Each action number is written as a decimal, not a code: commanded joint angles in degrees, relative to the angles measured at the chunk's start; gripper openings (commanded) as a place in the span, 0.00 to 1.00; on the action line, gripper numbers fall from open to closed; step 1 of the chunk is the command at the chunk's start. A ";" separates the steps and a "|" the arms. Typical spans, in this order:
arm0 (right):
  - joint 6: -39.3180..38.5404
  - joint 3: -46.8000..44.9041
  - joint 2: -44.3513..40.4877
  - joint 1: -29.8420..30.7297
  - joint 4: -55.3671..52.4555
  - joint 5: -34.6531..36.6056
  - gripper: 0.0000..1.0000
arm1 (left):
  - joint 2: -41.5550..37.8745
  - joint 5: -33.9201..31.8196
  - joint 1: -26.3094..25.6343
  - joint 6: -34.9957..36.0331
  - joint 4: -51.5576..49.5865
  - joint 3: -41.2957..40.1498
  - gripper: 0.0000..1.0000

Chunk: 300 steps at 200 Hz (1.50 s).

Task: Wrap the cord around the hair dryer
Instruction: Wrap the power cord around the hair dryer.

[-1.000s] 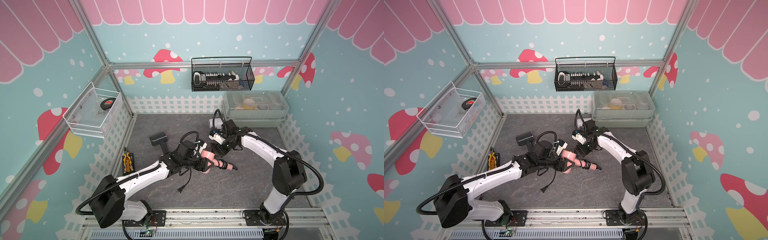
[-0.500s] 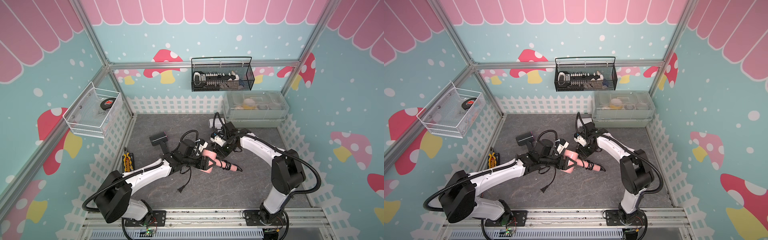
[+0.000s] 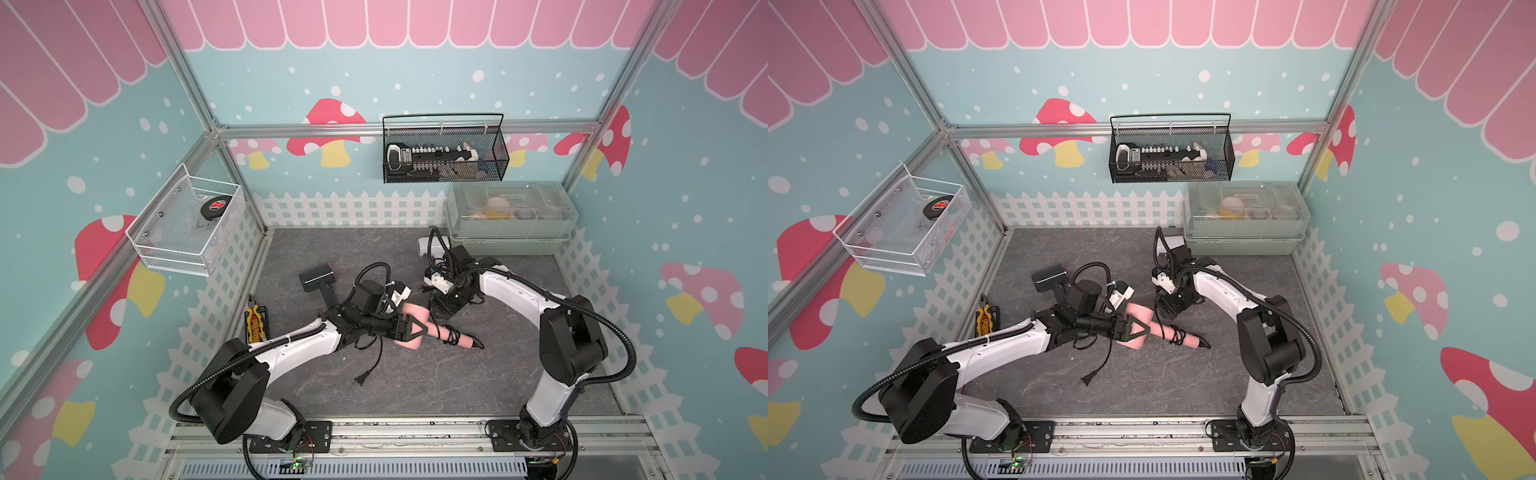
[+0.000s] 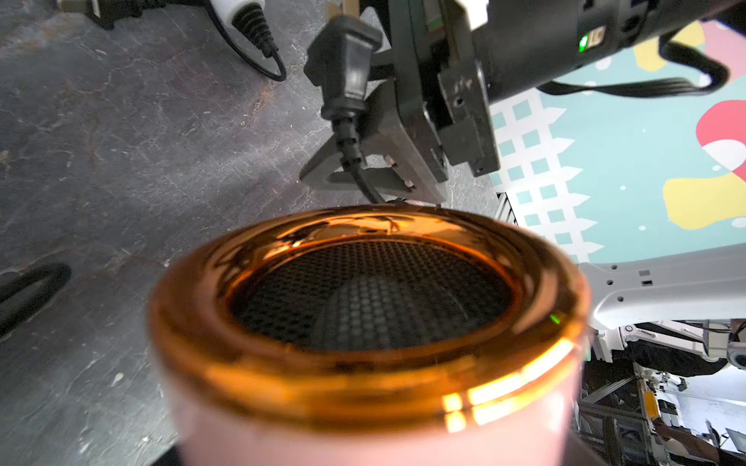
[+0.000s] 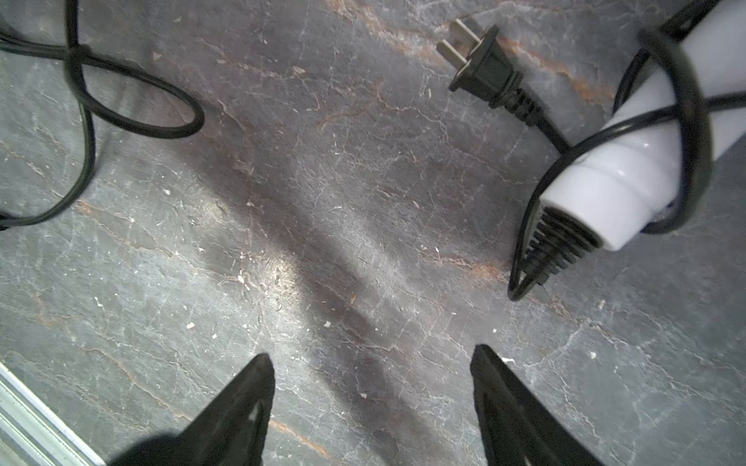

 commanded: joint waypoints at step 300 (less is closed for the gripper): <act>-0.29 -6.63 4.31 -4.23 -0.87 -2.10 0.76 | -1.46 5.02 4.27 -10.45 1.90 -5.73 0.00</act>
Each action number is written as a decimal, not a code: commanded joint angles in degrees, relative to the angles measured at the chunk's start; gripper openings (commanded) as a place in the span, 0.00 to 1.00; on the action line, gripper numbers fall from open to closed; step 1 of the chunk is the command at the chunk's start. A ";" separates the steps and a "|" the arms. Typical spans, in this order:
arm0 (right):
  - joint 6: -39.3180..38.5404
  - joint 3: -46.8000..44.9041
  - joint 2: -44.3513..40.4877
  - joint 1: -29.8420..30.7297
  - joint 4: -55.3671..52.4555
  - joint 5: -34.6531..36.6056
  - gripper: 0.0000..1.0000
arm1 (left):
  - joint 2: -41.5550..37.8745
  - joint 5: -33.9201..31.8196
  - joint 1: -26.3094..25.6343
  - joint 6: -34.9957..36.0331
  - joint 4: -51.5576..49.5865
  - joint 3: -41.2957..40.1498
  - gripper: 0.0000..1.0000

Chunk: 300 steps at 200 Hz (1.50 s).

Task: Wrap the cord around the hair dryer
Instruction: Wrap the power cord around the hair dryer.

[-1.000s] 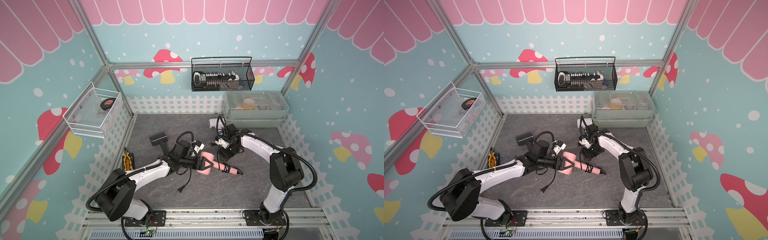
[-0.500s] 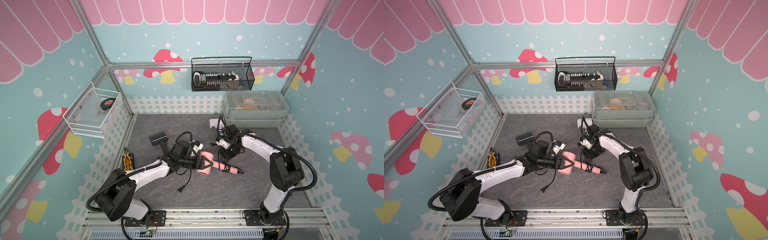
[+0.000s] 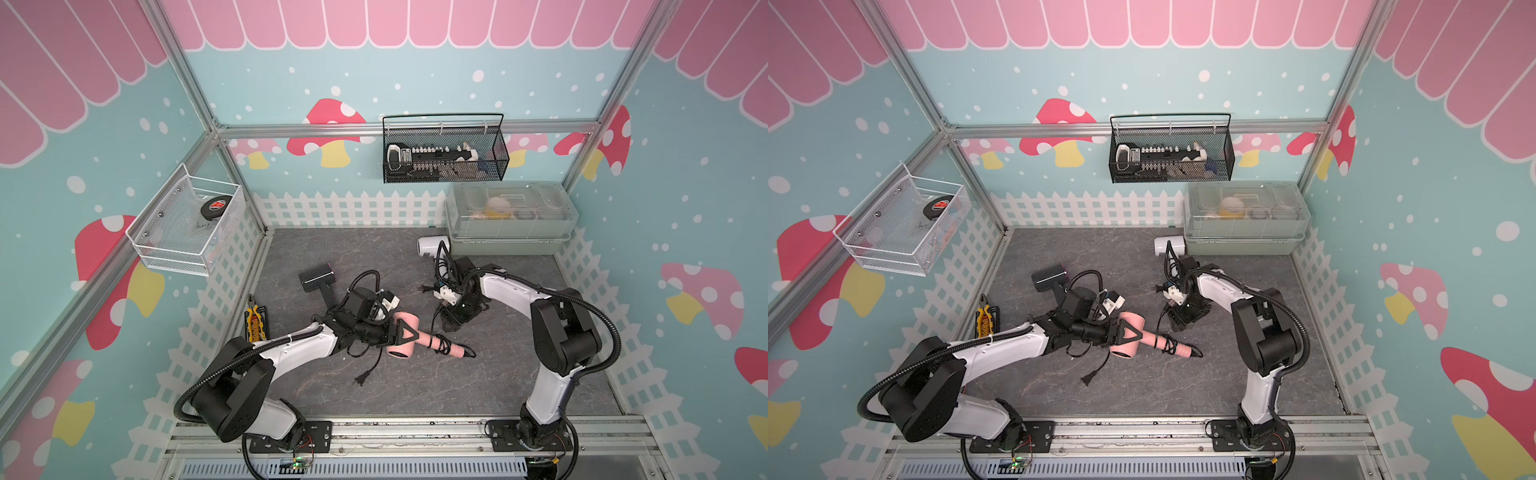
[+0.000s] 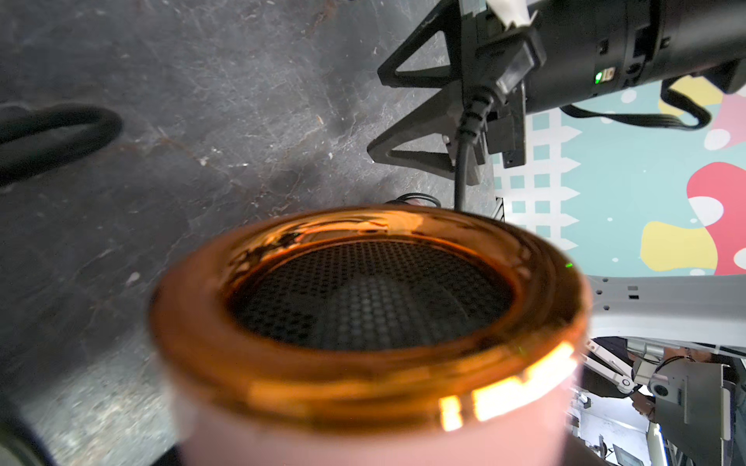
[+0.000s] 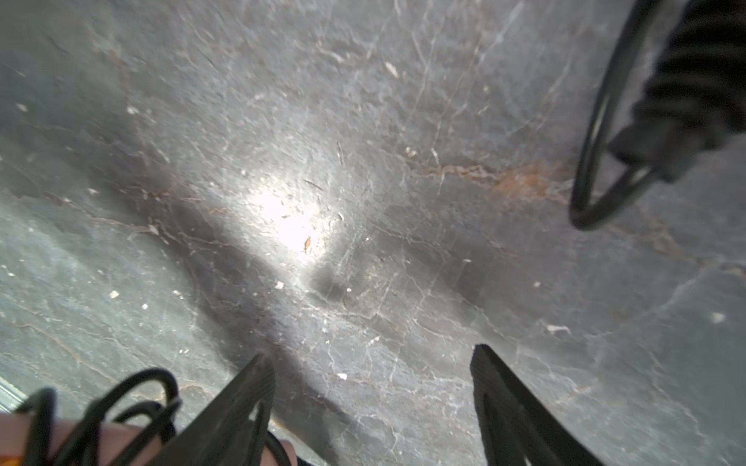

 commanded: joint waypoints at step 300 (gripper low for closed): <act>12.56 -18.82 -33.13 0.84 11.69 -9.98 0.77 | -2.73 0.23 2.57 -4.91 7.59 1.22 0.00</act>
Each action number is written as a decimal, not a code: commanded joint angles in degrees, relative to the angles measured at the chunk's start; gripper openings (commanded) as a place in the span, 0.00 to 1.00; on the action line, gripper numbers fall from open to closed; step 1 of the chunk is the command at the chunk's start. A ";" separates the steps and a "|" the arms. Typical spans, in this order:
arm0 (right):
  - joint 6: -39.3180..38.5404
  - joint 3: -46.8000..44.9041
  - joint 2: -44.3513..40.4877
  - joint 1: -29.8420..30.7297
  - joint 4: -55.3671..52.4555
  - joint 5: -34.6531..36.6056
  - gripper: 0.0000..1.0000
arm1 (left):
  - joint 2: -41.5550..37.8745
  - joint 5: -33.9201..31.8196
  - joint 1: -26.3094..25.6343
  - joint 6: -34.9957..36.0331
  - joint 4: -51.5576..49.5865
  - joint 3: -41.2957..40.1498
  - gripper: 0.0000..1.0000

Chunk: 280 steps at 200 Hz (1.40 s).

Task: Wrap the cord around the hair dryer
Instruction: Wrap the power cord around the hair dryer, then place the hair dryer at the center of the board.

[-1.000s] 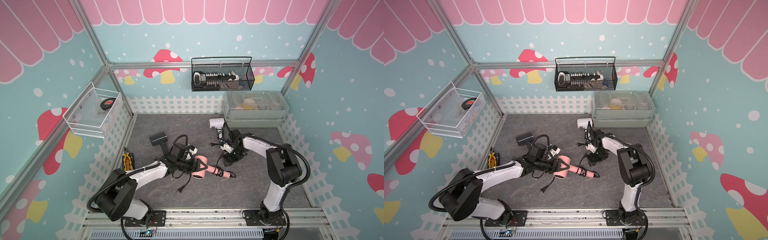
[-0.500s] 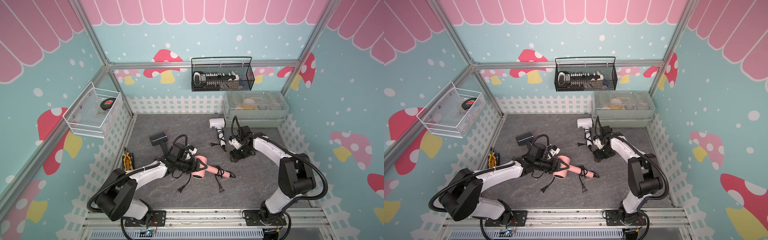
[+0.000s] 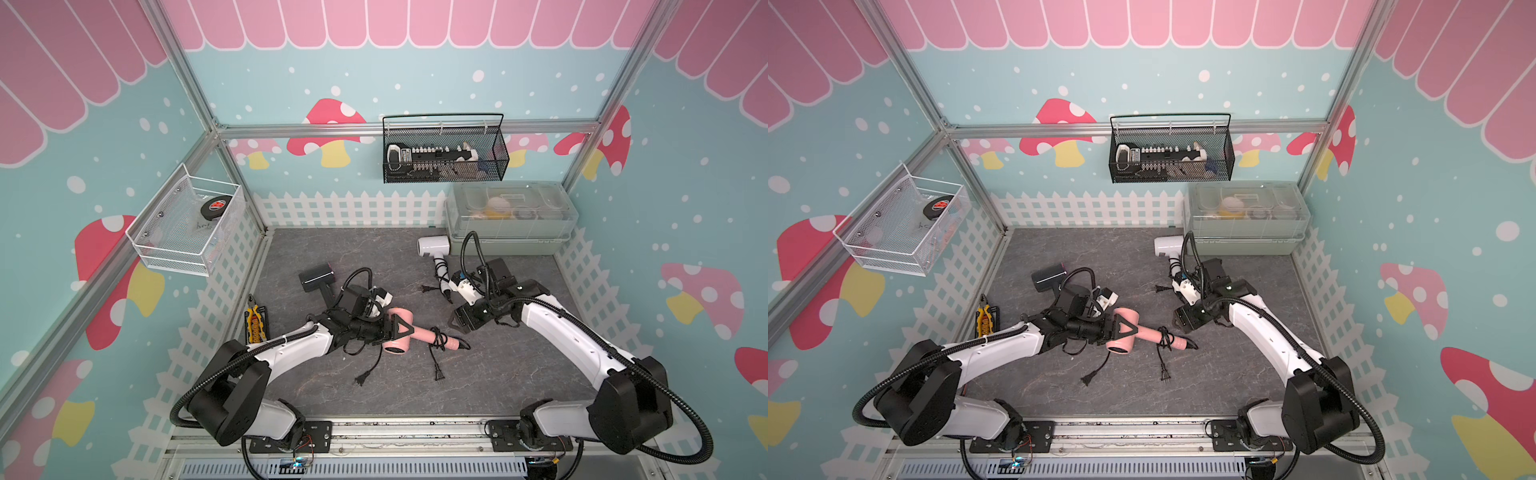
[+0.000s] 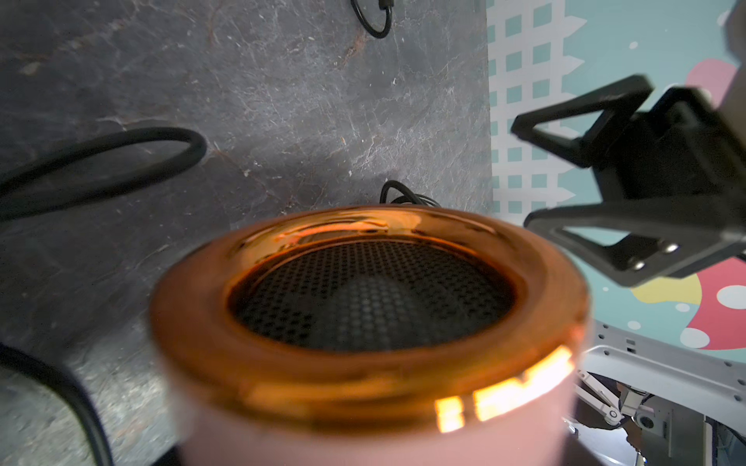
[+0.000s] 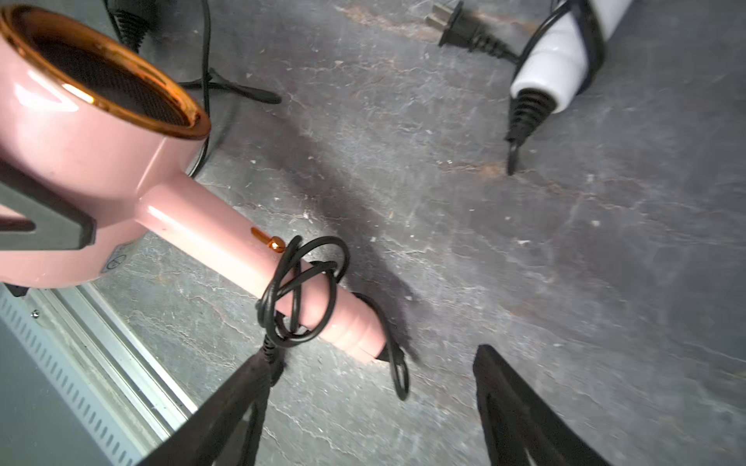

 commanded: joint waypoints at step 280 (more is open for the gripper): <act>-17.87 9.02 2.04 0.63 -0.44 -21.37 0.97 | -8.21 6.73 2.67 17.47 -13.91 17.45 0.00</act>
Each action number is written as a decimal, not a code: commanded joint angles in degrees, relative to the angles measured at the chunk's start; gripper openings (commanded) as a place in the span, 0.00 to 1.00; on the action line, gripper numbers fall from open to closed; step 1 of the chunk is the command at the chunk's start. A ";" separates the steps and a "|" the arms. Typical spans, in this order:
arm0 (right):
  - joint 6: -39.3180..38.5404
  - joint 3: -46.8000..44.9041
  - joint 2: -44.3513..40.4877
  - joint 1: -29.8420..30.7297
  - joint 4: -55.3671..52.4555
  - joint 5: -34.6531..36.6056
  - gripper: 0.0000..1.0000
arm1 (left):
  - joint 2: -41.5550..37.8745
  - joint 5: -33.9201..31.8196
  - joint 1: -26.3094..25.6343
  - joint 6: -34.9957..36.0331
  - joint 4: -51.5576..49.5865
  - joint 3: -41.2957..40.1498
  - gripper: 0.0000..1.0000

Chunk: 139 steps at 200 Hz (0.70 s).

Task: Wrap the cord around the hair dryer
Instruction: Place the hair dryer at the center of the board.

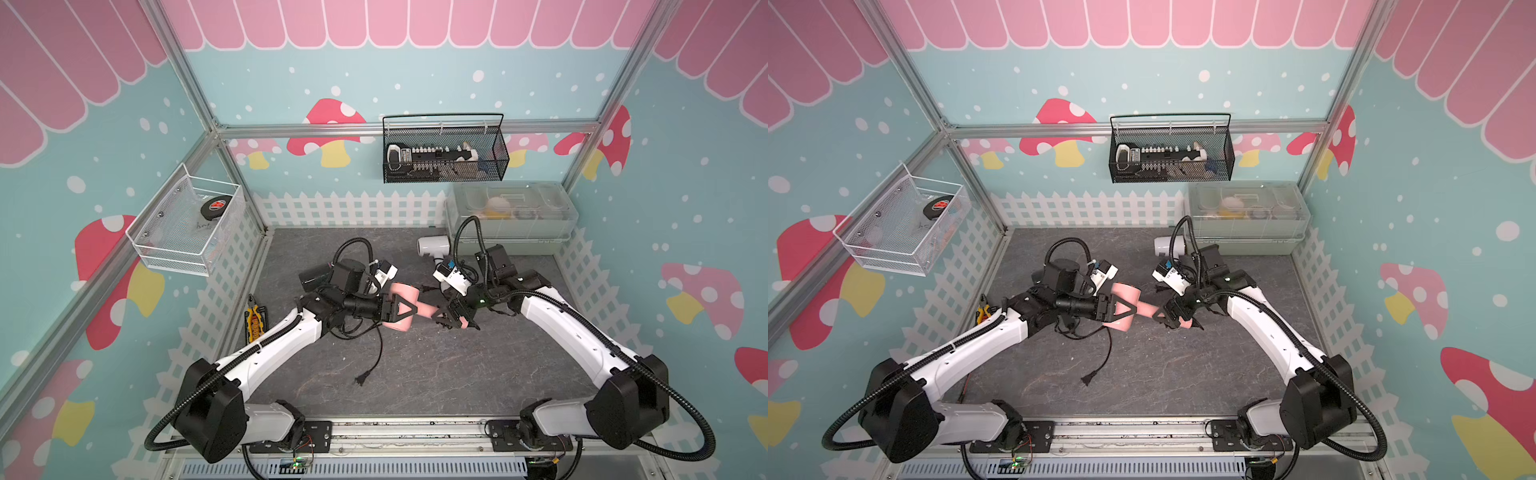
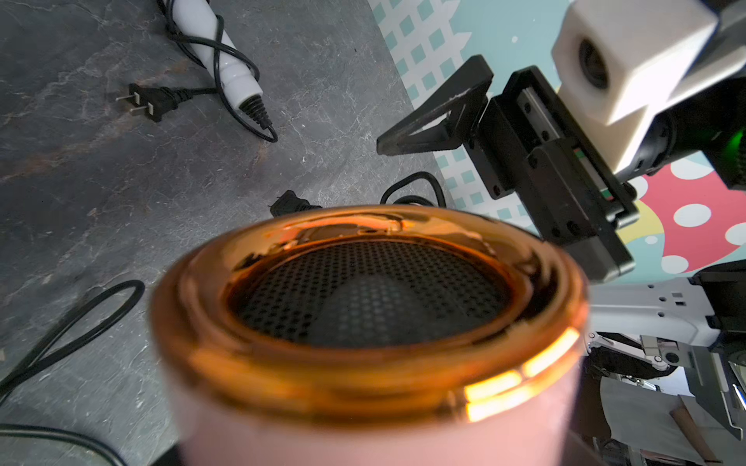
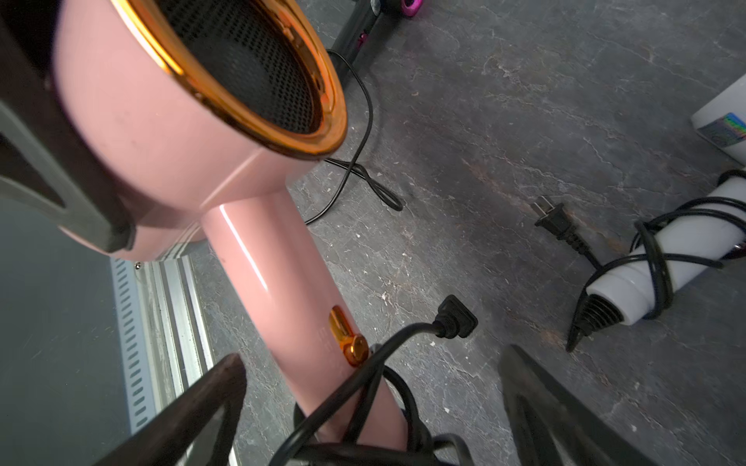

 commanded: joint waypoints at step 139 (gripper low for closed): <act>-5.41 -0.78 6.83 0.43 -3.61 -13.93 0.60 | -3.78 8.08 3.20 4.08 0.81 3.08 0.00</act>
